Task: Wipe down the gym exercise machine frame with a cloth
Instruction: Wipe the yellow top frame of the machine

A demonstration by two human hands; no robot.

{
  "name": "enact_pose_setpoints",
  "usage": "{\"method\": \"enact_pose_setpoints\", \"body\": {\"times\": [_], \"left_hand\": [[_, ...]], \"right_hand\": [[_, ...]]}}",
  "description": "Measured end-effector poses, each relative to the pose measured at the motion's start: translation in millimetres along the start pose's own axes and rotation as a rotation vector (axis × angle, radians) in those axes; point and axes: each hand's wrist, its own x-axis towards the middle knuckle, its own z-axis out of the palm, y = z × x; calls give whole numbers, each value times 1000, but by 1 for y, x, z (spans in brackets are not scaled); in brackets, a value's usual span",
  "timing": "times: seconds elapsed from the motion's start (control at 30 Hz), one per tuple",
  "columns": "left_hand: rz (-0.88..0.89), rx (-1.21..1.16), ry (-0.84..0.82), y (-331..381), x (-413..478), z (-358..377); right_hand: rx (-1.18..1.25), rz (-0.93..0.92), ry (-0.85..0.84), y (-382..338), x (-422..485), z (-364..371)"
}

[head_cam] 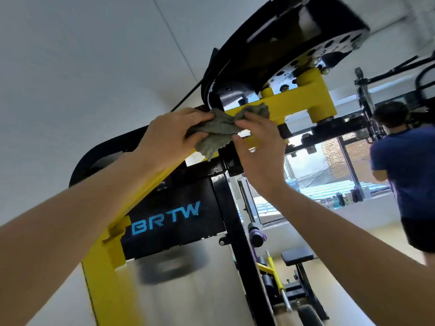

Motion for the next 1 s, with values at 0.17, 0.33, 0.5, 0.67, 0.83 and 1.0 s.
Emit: {"method": "enact_pose_setpoints", "body": {"times": [0.17, 0.33, 0.5, 0.67, 0.83, 1.0], "left_hand": [[-182, -175, -147, -41, -29, -23], [-222, -279, -370, -77, -58, -45], [-227, -433, -474, -113, -87, -56], [-198, -557, -543, -144, -117, -65], [-207, -680, -554, -178, -160, -66], [-257, -818, -567, -212, -212, -68]], "right_hand": [[-332, -297, -319, -24, 4, 24], [-505, -477, -546, -64, 15, 54], [-501, -488, -852, -101, 18, 88], [-440, -410, -1023, -124, 4, 120], [-416, -263, -1204, -161, -5, 154], [-497, -131, -1429, -203, -22, 202]]}}
